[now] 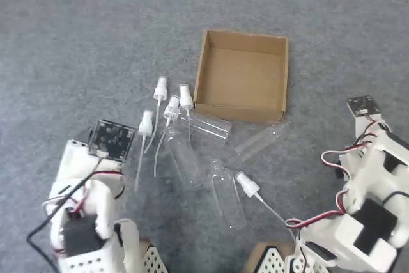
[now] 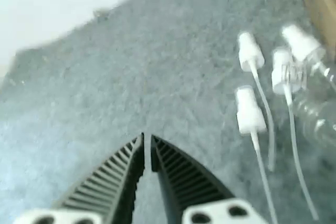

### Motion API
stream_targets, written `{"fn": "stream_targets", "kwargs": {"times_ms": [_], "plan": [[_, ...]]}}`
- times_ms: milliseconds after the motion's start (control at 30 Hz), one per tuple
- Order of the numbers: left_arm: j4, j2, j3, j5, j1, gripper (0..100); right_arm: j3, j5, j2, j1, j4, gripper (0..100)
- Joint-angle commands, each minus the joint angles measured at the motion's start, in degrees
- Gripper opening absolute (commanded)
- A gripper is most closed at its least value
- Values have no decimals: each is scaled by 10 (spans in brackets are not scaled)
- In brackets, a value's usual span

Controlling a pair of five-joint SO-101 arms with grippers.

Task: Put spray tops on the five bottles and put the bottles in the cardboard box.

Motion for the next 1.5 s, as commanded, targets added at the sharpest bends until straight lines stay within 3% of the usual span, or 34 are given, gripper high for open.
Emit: {"fn": "stream_targets", "kwargs": {"times_ms": [0,100,333,600,767,1167,1467], "plan": [[77,124,-152,-19,-2,70,8,10,-22,1,-22,6],[138,243,-249,-11,2,134,8,11,-22,1,-22,6],[141,504,-362,108,101,119,9,11,-22,1,-21,6],[-40,736,-370,245,149,123,9,11,-21,3,-20,8],[-127,860,-376,271,144,123,9,11,-22,2,-4,9],[-171,935,-412,270,106,120,9,11,-22,1,0,9],[-197,989,-413,269,139,119,9,11,-22,1,0,9]]}}
